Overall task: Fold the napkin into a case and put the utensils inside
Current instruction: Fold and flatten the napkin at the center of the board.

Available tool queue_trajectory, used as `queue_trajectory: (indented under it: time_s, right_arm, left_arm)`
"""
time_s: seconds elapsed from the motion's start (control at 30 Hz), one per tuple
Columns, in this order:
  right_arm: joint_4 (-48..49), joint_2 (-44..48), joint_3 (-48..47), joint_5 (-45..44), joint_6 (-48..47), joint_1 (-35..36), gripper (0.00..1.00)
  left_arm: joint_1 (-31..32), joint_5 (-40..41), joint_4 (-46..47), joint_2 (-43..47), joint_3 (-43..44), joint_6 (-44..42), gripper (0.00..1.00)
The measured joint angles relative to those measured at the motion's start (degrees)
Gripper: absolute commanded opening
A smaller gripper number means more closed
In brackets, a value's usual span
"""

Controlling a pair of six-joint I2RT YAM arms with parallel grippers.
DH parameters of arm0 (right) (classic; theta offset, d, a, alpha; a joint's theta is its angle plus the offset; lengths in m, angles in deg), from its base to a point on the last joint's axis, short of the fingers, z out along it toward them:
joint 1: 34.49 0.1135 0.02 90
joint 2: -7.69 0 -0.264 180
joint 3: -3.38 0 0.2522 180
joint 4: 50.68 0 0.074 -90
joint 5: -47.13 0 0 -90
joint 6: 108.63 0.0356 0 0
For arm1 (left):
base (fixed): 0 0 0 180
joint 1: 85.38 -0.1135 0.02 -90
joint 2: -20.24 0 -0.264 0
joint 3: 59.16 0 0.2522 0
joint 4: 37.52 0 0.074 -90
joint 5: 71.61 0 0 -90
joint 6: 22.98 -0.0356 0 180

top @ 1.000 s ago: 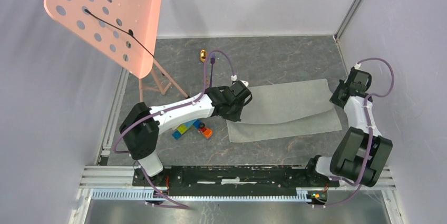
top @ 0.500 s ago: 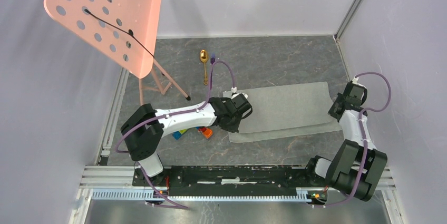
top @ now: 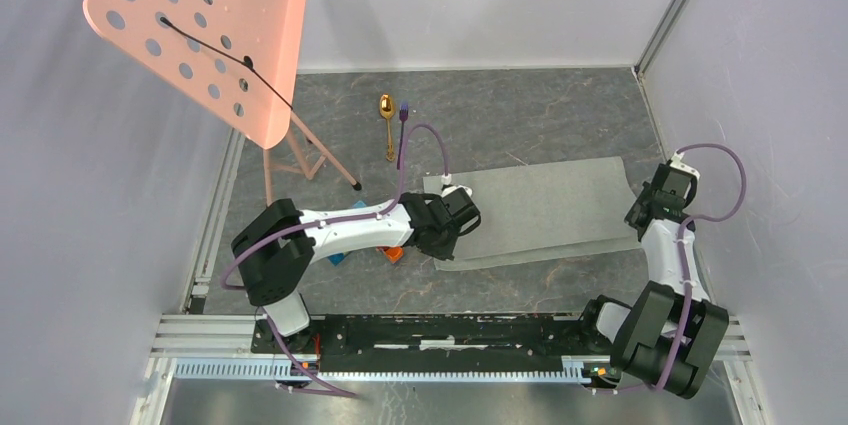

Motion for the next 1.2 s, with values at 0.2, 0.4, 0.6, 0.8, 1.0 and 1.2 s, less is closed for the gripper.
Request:
queue_trajectory:
  time_s: [0.2,0.4,0.6,0.8,1.0,1.2]
  right_arm:
    - [0.3,-1.9,1.9,-0.3,0.2,0.0,0.00]
    - [0.5,-3.9,3.1,-0.6,0.3,0.0,0.00]
    - [1.1,-4.1,3.2,-1.3,0.6,0.0,0.00]
    - [1.2,-4.1,3.2,-1.6,0.8,0.0,0.00]
    - [1.2,-4.2,3.2,-1.8,0.8,0.0,0.00]
    - [1.3,-4.3,3.2,-2.0,0.8,0.0,0.00]
  left_arm:
    - [0.0,0.1,0.4,-1.8,-0.5,0.0,0.02]
    - [0.0,0.1,0.4,-2.3,-1.0,0.0,0.02]
    - [0.0,0.1,0.5,-3.1,-1.0,0.0,0.02]
    - [0.0,0.0,0.6,-3.5,-1.0,0.2,0.02]
    - [0.0,-0.2,0.9,-3.8,-1.0,0.6,0.02]
    - [0.3,-0.3,1.0,-3.8,-1.0,0.8,0.03]
